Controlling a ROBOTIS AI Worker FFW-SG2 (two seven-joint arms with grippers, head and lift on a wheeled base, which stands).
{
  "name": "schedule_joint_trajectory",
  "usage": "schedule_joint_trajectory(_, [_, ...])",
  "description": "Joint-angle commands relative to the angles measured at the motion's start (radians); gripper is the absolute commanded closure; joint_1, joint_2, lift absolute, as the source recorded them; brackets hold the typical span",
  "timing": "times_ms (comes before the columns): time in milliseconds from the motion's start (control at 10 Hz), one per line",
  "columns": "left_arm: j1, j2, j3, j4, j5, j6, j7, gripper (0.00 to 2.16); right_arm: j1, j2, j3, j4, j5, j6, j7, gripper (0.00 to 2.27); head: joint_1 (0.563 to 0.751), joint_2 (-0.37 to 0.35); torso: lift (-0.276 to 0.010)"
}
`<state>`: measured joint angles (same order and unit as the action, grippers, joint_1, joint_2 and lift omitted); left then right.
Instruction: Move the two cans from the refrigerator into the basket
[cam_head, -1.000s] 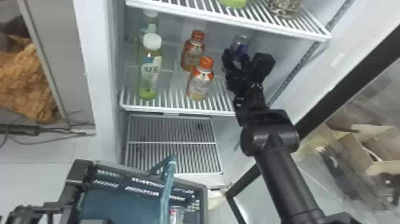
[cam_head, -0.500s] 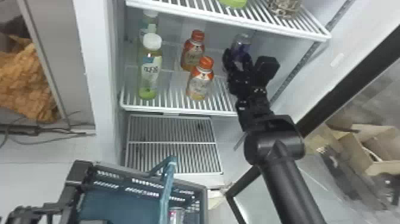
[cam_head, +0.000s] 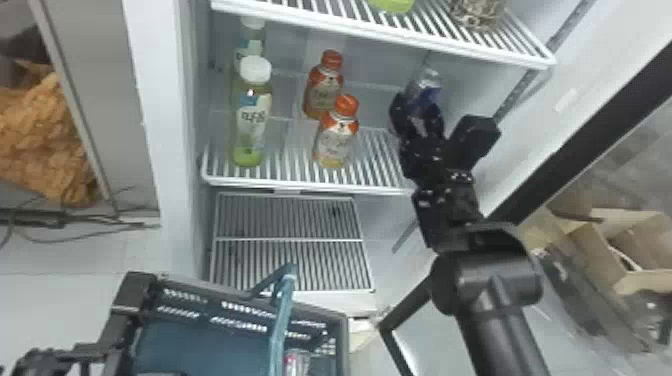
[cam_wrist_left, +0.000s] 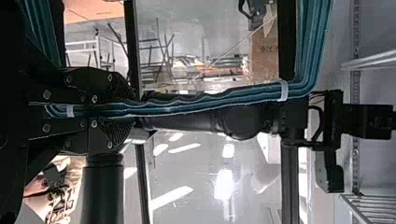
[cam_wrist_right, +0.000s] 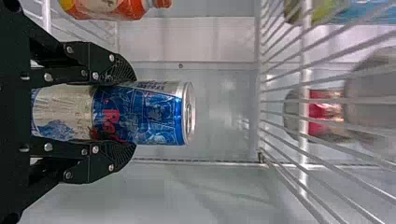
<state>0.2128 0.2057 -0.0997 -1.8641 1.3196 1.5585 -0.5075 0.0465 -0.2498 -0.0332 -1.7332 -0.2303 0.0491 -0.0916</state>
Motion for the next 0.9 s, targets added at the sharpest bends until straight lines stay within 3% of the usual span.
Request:
schedule_joint_trajectory(0, [-0.002, 0.0, -0.002, 0.0, -0.001, 0.013, 0.001, 1.21, 0.061, 0.003, -0.027, -0.079, -0.007, 0.012, 0.003, 0.89, 0.695, -0.35, -0.266])
schedule_joint_trajectory(800, [0.006, -0.006, 0.002, 0.0, -0.001, 0.013, 0.0, 1.21, 0.371, 0.026, -0.088, -0.452, -0.085, 0.071, 0.03, 0.88, 0.695, -0.35, -0.266])
